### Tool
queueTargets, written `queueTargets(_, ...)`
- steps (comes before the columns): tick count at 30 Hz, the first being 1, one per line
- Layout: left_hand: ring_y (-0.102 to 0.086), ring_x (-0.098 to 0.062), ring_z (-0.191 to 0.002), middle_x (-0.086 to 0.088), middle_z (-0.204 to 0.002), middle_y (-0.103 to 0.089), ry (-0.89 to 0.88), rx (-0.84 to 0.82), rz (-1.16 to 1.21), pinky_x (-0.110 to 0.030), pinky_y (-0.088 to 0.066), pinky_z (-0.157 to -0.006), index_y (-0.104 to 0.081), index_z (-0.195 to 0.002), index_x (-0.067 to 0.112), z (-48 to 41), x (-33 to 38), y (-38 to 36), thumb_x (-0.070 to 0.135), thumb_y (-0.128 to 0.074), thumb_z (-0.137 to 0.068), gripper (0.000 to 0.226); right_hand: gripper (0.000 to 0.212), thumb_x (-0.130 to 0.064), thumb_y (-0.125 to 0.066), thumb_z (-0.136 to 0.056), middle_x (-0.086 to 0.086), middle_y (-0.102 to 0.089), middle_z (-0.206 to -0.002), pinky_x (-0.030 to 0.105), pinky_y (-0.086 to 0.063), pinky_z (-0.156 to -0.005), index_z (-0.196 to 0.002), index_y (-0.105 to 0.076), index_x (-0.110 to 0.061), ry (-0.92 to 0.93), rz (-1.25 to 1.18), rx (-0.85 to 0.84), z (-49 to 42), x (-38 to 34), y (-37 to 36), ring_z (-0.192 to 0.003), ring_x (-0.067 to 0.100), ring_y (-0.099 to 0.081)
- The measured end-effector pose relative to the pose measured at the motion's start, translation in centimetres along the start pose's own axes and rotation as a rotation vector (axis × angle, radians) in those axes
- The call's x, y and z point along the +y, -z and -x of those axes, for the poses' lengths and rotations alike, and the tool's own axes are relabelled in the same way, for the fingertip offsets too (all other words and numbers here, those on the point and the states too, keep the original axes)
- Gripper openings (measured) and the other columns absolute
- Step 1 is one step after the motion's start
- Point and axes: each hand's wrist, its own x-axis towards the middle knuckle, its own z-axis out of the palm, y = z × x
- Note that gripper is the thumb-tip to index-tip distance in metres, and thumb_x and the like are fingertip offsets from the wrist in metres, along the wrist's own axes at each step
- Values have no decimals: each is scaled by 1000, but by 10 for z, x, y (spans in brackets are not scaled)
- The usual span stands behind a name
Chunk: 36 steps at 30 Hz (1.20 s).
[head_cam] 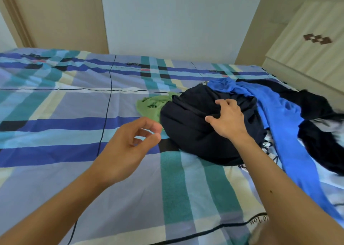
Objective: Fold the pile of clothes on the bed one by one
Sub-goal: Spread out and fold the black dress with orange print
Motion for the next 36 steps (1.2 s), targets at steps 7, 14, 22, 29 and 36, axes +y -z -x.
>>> queueTargets(7,-63,-5,-99,9,-104,-69,23,19,41,-12,-49,-79,-69,-100,27,-4,-9,0,34,-64,-95,10,104,-57,-80,-73,13,-28,-152,52,-40,-110,-155,-23,-30,-126,57,-332,-17,11,-22,-134,39,-43)
queueTargets(14,-62,-2,-101,16,-106,-67,69,46,1,-15,-51,-76,-68,-102,31,-9,-14,2,41,-62,-93,15,50,-36,-66,-91,10,-59,-131,44,-50,-96,-139,-52,-32,-73,82,-249,-26,7,-48,-117,36,-57)
queueTargets(22,-59,4,-103,29,-123,-50,167,-29,-66,-25,-55,-78,-42,-132,48,-19,-27,3,42,-71,-85,55,20,-10,-61,-92,-6,-69,-99,35,-52,-84,-109,-66,-21,392,-589,13,11,-70,-19,-95,15,-66)
queueTargets(29,-67,-8,-108,10,-113,-70,-89,59,126,-24,-56,-83,-55,-129,21,-22,-39,-3,19,-79,-74,60,20,-10,-73,-88,7,-56,-85,47,-46,-72,-89,-53,-4,778,-693,-324,89,-132,-6,-78,25,-56)
queueTargets(36,-68,-1,-82,18,-80,-73,59,290,105,-9,-50,-61,-64,-91,33,-29,-31,25,-7,-73,-81,42,78,-41,-77,-80,-12,-41,-137,42,-37,-110,-146,-37,-32,707,-375,-138,68,-101,-9,-129,9,-43)
